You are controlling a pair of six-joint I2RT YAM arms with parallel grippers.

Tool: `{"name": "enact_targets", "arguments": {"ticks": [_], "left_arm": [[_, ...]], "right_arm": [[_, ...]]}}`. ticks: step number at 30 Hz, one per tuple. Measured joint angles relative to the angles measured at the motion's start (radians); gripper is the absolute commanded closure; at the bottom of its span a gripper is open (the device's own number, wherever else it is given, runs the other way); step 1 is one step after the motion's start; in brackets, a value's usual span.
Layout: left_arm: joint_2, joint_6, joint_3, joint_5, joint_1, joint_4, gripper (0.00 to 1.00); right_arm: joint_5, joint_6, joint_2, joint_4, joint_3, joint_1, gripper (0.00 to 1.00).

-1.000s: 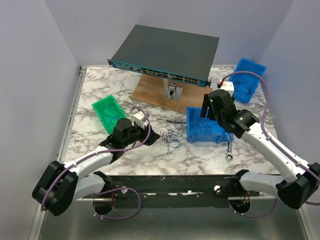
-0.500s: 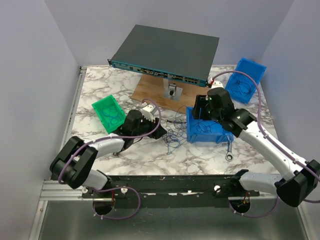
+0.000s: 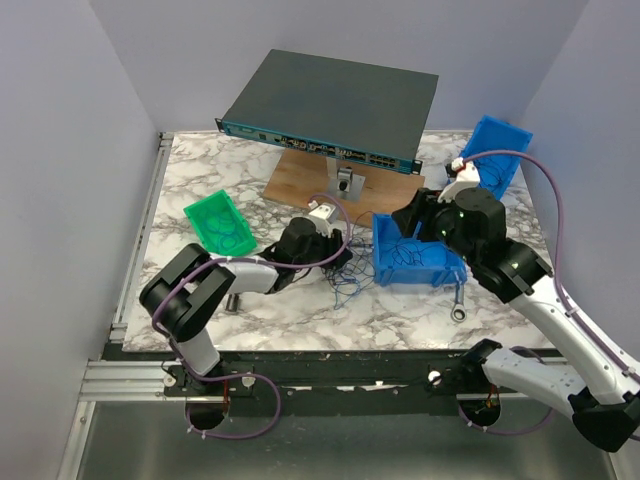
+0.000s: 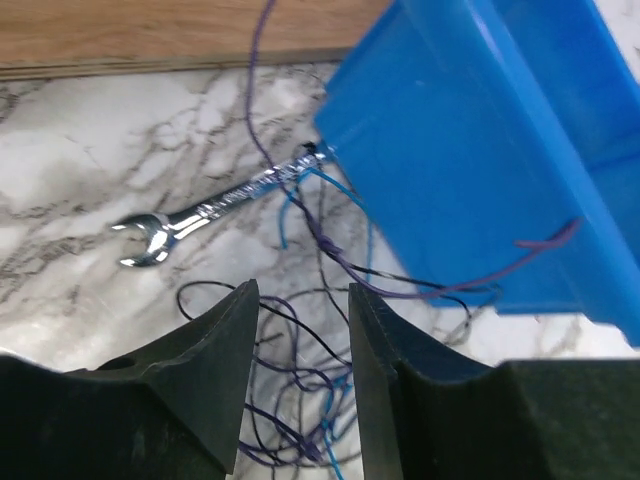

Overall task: Untangle the cables
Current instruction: Place the cable in the bin, then untie the cable.

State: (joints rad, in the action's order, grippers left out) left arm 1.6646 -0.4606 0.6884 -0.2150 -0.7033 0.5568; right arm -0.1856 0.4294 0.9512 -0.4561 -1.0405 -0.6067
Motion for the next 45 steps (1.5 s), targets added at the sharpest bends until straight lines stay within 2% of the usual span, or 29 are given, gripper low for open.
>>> {"name": "enact_targets", "arguments": {"ticks": [5, 10, 13, 15, 23, 27, 33, 45], "left_arm": [[0.081, -0.004, 0.034, 0.082, 0.001, 0.031, 0.58], [0.140, 0.001, 0.041, 0.093, 0.000, 0.080, 0.58], [0.155, 0.009, 0.047, 0.084, 0.000, 0.120, 0.75], [0.166, 0.023, 0.054, 0.068, 0.000, 0.149, 1.00], [0.176, 0.075, 0.055, 0.009, -0.018, 0.236, 1.00], [0.053, 0.076, -0.058, 0.011, -0.019, 0.233, 1.00], [-0.201, 0.075, -0.133, 0.023, -0.022, 0.122, 1.00], [-0.483, 0.110, -0.159, -0.006, -0.065, -0.153, 1.00]], "right_arm": [[0.000, -0.001, -0.008, -0.008, 0.000, 0.000, 0.39], [0.000, 0.000, -0.016, -0.009, -0.001, 0.000, 0.39], [0.000, 0.000, -0.016, -0.010, -0.006, 0.000, 0.39], [0.000, 0.000, -0.015, -0.010, -0.006, 0.000, 0.39], [0.001, 0.000, 0.002, -0.010, -0.007, 0.000, 0.39], [0.031, 0.000, 0.032, -0.009, -0.007, 0.000, 0.40], [0.090, 0.000, 0.092, -0.008, -0.007, 0.000, 0.42], [0.169, 0.051, 0.111, 0.058, 0.042, -0.001, 0.42]]}}
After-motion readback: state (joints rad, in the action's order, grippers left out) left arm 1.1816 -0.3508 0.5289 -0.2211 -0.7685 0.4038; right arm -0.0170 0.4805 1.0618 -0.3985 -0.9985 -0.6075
